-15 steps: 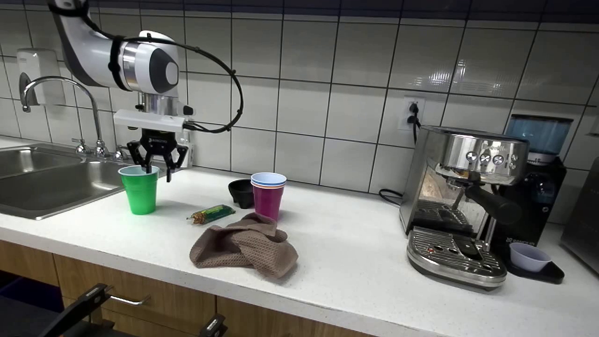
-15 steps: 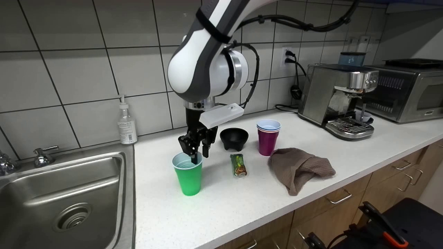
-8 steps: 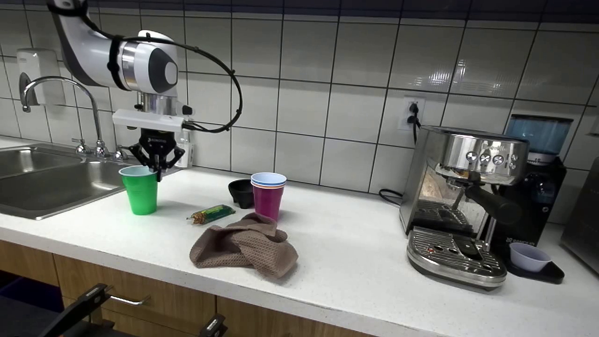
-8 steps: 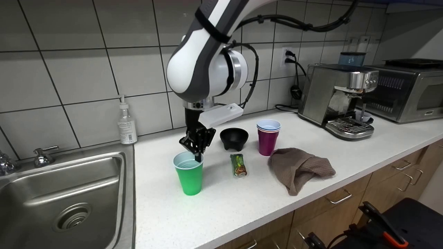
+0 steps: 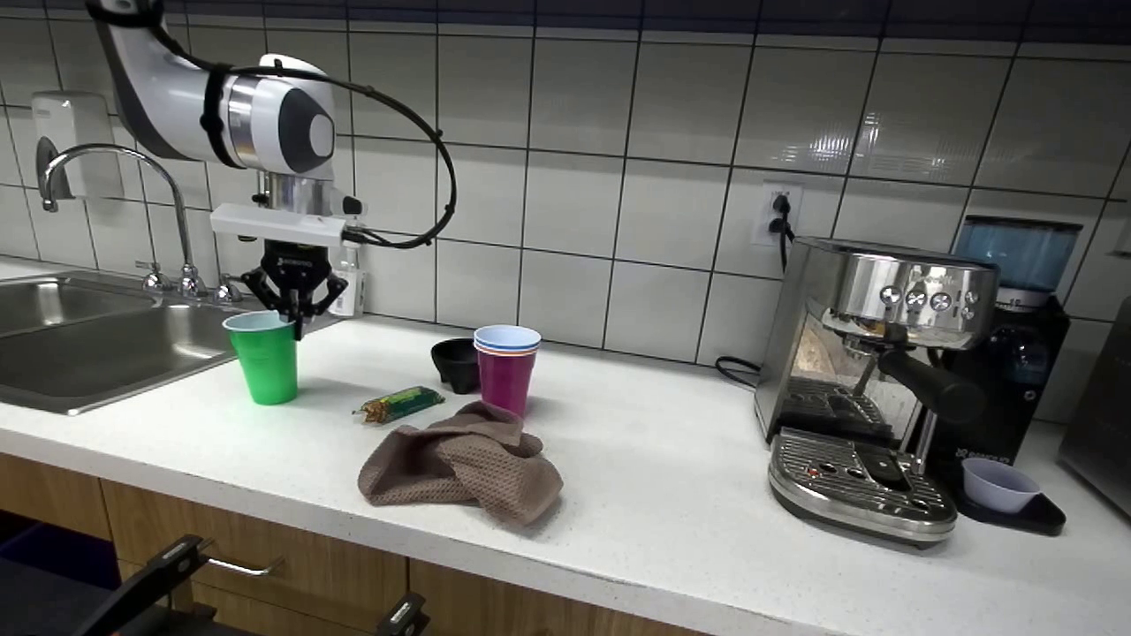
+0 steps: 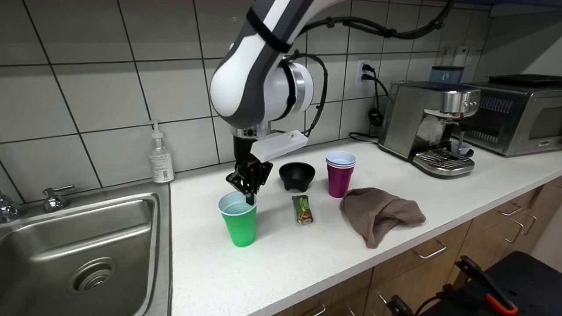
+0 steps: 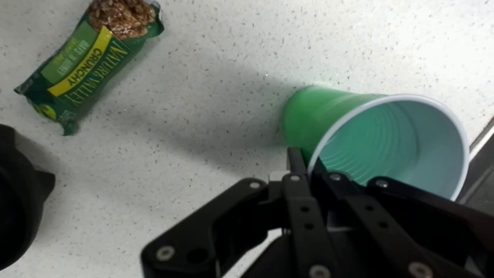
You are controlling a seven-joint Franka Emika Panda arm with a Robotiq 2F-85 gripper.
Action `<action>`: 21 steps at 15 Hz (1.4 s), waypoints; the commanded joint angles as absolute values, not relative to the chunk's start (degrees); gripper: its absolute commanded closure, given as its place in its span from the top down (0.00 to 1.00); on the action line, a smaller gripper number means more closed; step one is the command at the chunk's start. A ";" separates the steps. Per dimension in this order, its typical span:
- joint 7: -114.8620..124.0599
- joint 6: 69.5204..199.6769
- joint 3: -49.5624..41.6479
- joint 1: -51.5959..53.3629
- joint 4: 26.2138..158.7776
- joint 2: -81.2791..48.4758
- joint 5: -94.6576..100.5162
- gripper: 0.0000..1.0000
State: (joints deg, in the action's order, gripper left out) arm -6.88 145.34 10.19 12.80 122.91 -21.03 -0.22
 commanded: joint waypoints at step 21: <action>-7.70 138.34 8.37 5.85 129.28 -3.68 -12.81 0.01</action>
